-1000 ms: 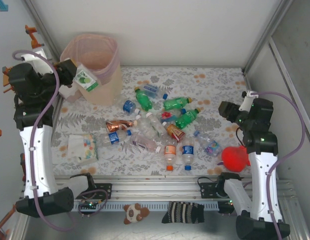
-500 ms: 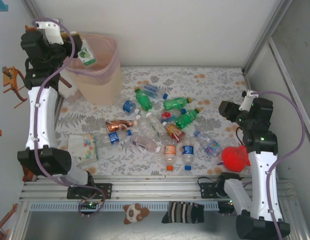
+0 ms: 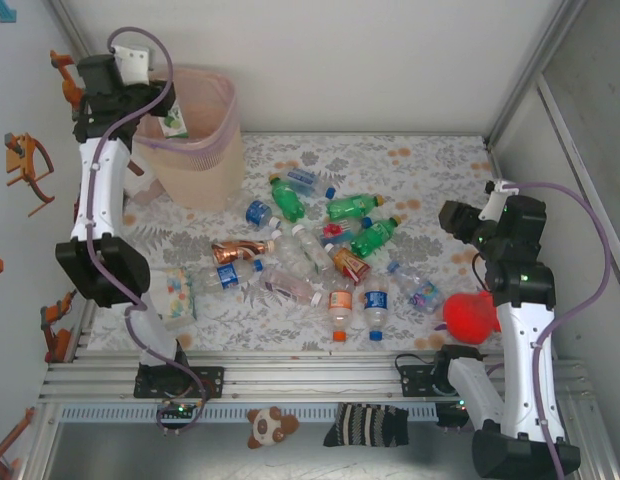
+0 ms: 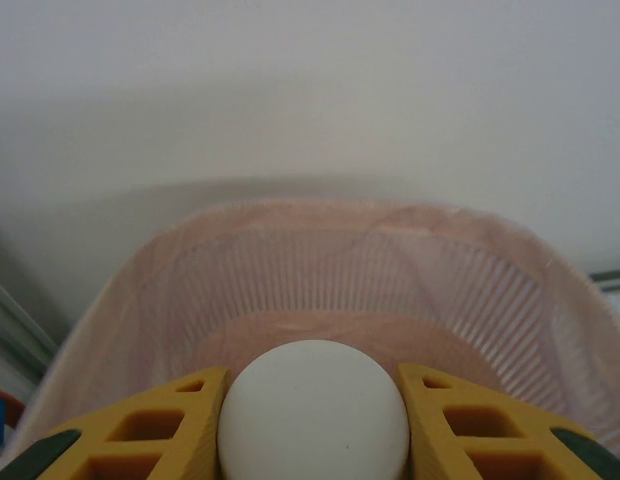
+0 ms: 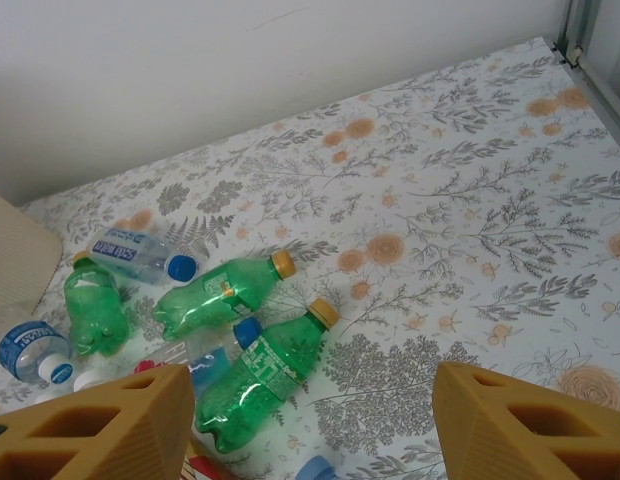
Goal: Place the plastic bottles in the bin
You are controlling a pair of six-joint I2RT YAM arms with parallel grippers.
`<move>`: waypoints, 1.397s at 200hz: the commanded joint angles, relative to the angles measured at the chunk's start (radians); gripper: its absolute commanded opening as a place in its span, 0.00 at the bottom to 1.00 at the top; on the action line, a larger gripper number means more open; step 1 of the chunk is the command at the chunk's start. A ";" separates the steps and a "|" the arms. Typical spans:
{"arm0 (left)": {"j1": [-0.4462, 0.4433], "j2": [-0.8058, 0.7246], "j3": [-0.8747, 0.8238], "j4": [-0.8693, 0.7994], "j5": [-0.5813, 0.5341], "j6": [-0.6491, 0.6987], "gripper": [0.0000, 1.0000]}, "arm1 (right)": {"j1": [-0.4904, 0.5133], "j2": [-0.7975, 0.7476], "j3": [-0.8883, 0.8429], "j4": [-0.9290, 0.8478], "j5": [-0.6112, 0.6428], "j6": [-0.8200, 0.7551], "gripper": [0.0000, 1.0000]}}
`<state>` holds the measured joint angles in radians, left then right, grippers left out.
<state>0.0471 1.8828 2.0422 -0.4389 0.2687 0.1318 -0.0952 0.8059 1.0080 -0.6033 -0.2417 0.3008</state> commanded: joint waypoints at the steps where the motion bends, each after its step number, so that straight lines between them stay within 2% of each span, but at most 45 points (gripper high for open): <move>1: -0.001 0.036 0.052 -0.071 -0.002 0.050 0.23 | -0.006 -0.004 -0.018 0.033 0.018 0.017 0.63; 49: -0.005 0.130 0.088 -0.195 -0.004 0.069 0.23 | -0.005 -0.002 -0.028 0.037 0.017 0.015 0.63; 125: -0.034 0.278 0.229 -0.504 -0.007 0.060 0.24 | -0.004 0.000 -0.066 0.062 0.010 0.014 0.63; 170: -0.047 0.364 0.351 -0.667 -0.066 0.020 0.25 | -0.006 -0.003 -0.082 0.062 0.007 0.014 0.63; 200: -0.048 0.372 0.360 -0.671 -0.101 -0.004 0.36 | -0.005 -0.013 -0.085 0.061 0.007 0.019 0.63; 237: -0.049 0.379 0.440 -0.664 -0.087 -0.022 0.57 | -0.005 -0.022 -0.075 0.053 0.015 0.016 0.63; 279: -0.049 0.340 0.517 -0.653 -0.073 -0.042 0.65 | -0.006 -0.026 -0.054 0.044 0.015 0.015 0.63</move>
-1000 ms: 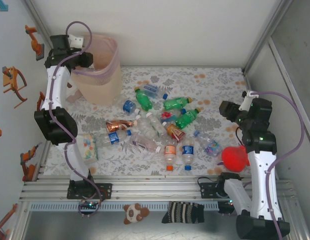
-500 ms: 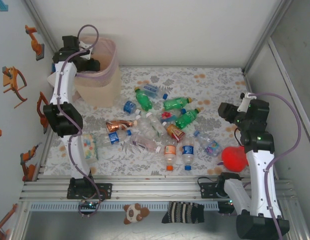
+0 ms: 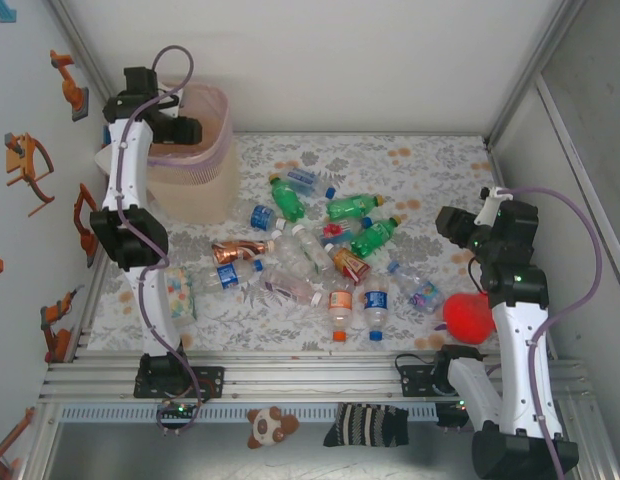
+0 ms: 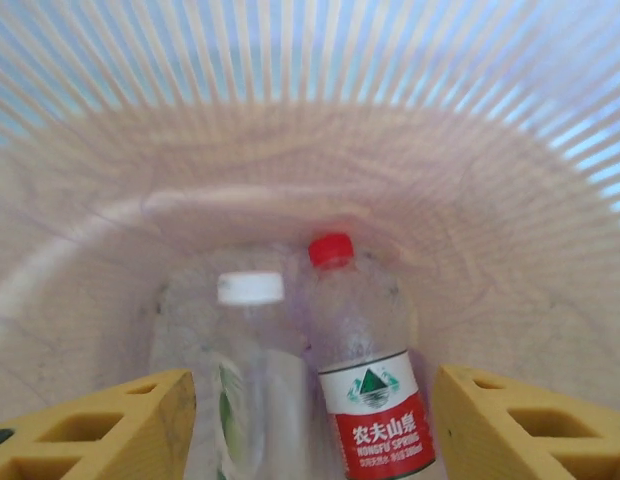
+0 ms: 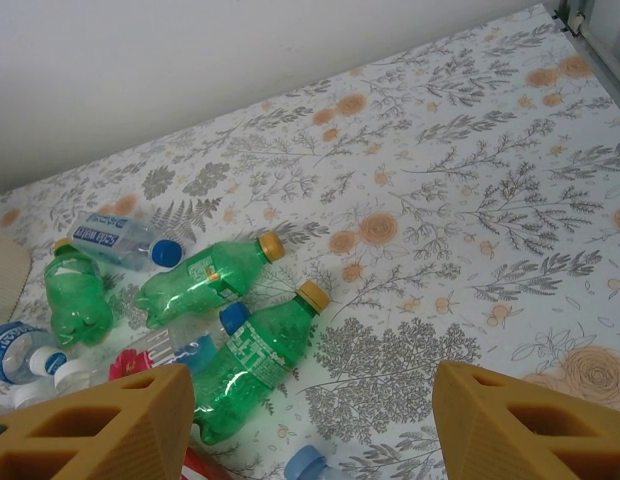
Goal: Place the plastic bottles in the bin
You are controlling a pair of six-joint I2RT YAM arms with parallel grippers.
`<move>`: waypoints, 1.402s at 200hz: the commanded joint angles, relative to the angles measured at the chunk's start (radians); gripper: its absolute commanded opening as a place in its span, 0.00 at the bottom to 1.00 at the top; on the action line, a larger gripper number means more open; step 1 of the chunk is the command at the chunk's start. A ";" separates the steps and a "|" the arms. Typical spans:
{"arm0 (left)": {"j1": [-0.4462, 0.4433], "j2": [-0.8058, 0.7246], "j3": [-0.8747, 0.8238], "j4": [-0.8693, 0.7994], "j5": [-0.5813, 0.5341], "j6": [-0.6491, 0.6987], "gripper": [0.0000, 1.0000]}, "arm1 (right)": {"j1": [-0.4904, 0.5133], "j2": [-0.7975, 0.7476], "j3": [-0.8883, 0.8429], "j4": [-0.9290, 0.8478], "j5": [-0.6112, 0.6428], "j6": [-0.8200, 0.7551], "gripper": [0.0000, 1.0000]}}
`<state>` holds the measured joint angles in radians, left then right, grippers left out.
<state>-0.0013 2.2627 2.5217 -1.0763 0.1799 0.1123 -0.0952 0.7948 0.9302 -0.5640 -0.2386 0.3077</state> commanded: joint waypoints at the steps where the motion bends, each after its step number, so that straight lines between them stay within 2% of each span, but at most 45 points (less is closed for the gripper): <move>1: 0.000 -0.041 0.039 -0.014 0.015 -0.023 0.65 | -0.005 -0.015 0.023 0.005 0.012 0.008 0.63; 65: -0.003 -0.177 0.016 -0.005 0.131 -0.043 0.64 | -0.006 -0.013 0.039 -0.008 0.005 0.004 0.63; 131: -0.048 -0.390 -0.131 -0.004 0.220 0.013 0.62 | -0.005 0.001 0.046 -0.009 -0.014 0.001 0.63; 162: -0.112 -0.513 -0.297 -0.005 0.256 0.096 0.62 | -0.005 0.021 0.045 -0.021 -0.028 -0.015 0.63; 243: -0.304 -0.811 -0.773 0.017 0.115 0.262 0.61 | -0.005 0.044 0.028 -0.013 -0.057 -0.035 0.63; 280: -0.346 -0.966 -1.021 0.047 0.074 0.344 0.61 | -0.005 0.051 0.028 -0.014 -0.077 -0.034 0.64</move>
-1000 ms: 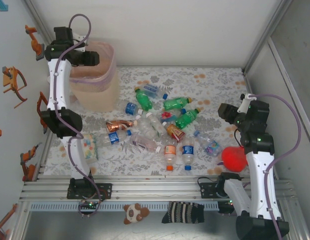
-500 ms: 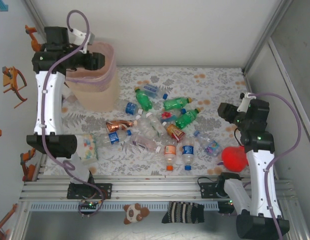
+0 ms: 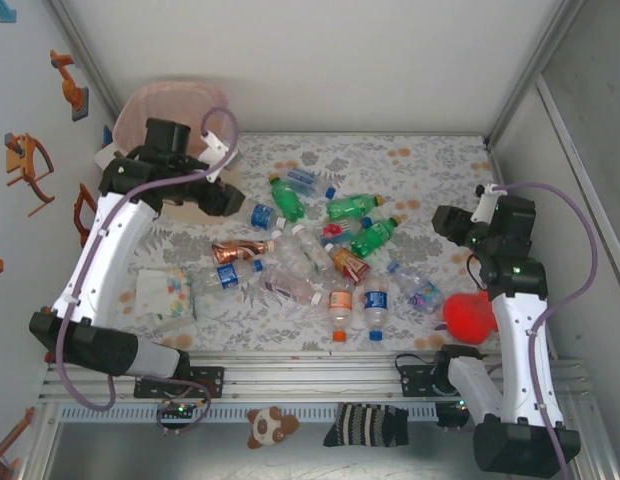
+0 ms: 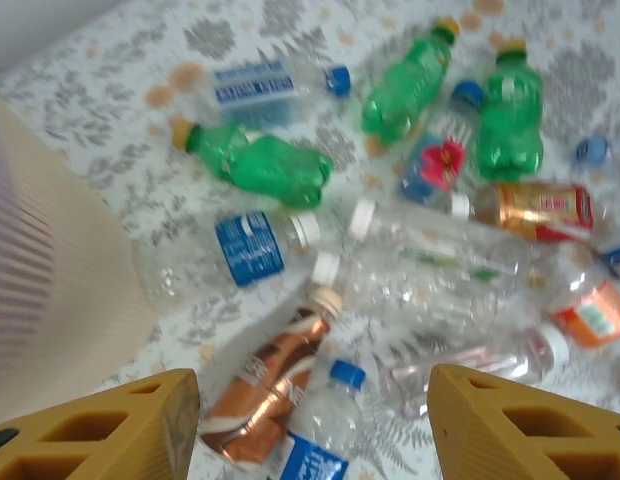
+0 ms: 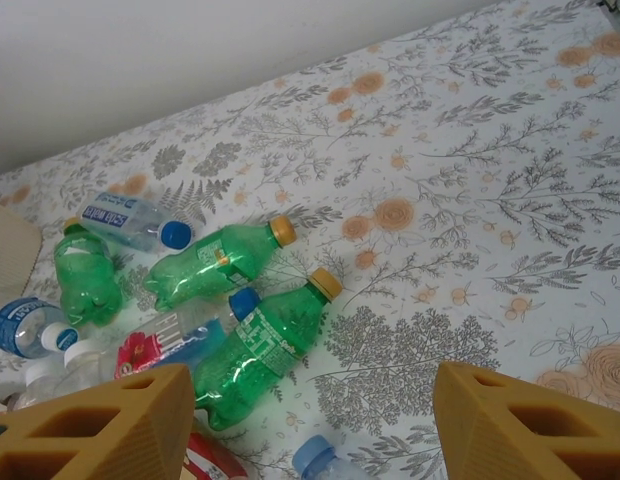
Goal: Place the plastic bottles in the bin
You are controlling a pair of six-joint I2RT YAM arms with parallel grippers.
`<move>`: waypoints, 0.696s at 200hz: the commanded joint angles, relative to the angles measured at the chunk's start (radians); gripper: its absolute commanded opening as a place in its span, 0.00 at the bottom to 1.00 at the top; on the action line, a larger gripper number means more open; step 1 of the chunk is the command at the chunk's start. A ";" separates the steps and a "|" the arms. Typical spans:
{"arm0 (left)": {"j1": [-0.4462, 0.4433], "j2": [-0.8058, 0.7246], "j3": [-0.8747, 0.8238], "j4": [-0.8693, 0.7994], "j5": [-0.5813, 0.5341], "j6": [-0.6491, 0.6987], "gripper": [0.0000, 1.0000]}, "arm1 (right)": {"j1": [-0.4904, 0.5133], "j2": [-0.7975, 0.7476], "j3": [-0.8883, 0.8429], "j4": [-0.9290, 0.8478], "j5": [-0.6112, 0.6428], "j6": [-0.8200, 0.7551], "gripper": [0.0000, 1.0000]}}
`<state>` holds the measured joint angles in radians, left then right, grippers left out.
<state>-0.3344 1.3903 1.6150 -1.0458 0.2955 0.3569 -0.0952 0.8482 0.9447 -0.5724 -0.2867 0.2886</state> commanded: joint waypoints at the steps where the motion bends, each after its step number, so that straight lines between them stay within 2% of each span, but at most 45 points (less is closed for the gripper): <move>1: -0.014 -0.096 -0.120 0.017 -0.043 0.103 0.61 | -0.006 -0.002 0.013 -0.007 -0.029 -0.015 0.64; 34: -0.046 -0.197 -0.294 0.040 -0.092 0.154 0.61 | -0.005 -0.002 0.006 -0.012 -0.039 -0.014 0.63; 61: -0.090 -0.223 -0.413 0.036 -0.218 0.132 0.61 | -0.005 -0.007 0.003 -0.017 -0.043 -0.012 0.63; 82: -0.116 -0.231 -0.504 0.039 -0.273 0.113 0.61 | -0.006 -0.019 0.003 -0.023 -0.029 -0.014 0.64; 120: -0.187 -0.222 -0.641 0.084 -0.407 0.165 0.76 | -0.005 -0.001 0.027 -0.044 -0.035 -0.025 0.63; 139: -0.194 -0.196 -0.677 0.108 -0.436 0.189 0.81 | -0.006 0.000 0.036 -0.051 -0.029 -0.032 0.64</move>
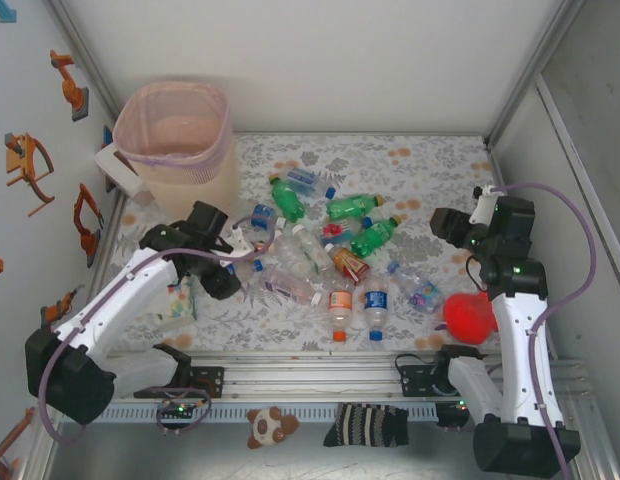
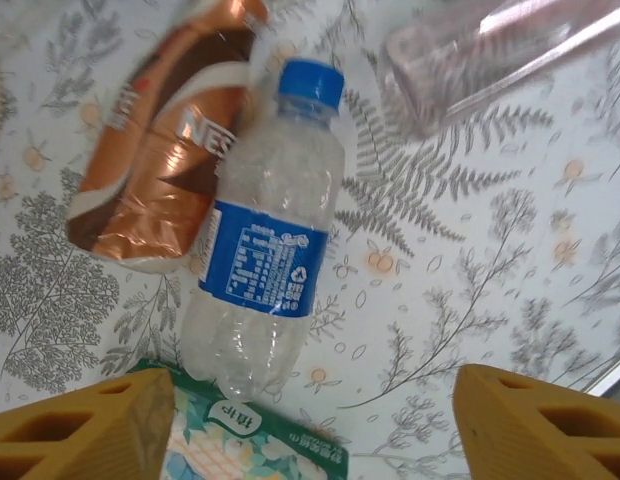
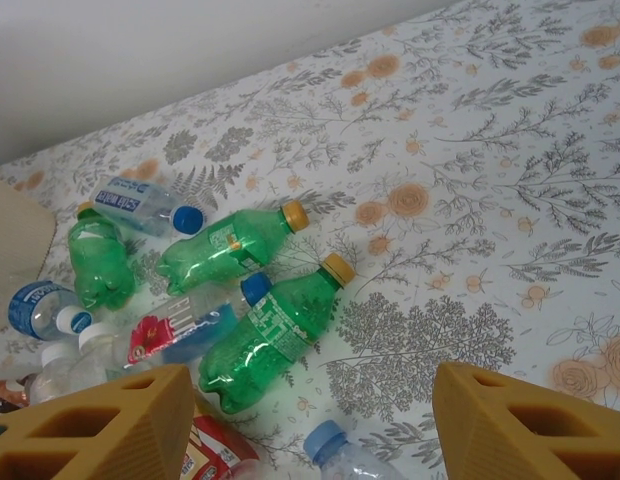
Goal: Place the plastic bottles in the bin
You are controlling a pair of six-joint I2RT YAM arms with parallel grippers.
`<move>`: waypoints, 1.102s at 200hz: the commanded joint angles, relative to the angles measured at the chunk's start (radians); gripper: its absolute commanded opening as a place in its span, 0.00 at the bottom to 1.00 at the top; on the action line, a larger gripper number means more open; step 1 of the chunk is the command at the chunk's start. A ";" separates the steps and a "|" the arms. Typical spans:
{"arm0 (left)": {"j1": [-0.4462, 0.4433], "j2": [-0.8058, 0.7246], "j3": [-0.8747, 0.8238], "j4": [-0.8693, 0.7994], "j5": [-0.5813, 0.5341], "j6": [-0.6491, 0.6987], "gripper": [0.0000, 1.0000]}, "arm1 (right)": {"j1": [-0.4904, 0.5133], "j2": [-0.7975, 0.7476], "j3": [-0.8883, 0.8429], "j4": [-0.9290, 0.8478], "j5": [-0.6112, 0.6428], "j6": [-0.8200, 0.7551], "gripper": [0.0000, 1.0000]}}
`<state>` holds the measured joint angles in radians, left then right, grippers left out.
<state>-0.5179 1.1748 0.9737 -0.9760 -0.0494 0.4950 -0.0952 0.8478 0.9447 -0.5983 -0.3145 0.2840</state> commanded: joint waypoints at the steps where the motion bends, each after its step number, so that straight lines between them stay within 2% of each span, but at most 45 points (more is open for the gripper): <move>1: -0.011 0.022 -0.036 0.039 -0.092 0.051 0.82 | -0.005 0.001 0.037 -0.025 -0.001 -0.027 0.63; 39: -0.008 0.156 -0.028 0.052 -0.158 0.056 0.84 | -0.005 0.001 0.041 -0.026 0.000 -0.024 0.63; 72: -0.004 0.258 -0.013 0.052 -0.157 0.051 0.84 | -0.006 -0.005 0.045 -0.035 0.009 -0.028 0.64; 102: 0.001 0.333 -0.014 0.059 -0.203 0.039 0.85 | -0.005 -0.009 0.048 -0.049 0.018 -0.035 0.64; 220: 0.005 0.426 0.037 0.089 -0.048 0.037 0.78 | -0.006 -0.030 0.050 -0.064 0.032 -0.034 0.63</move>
<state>-0.5171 1.5833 0.9817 -0.8875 -0.1631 0.5289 -0.0952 0.8413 0.9588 -0.6479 -0.2970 0.2649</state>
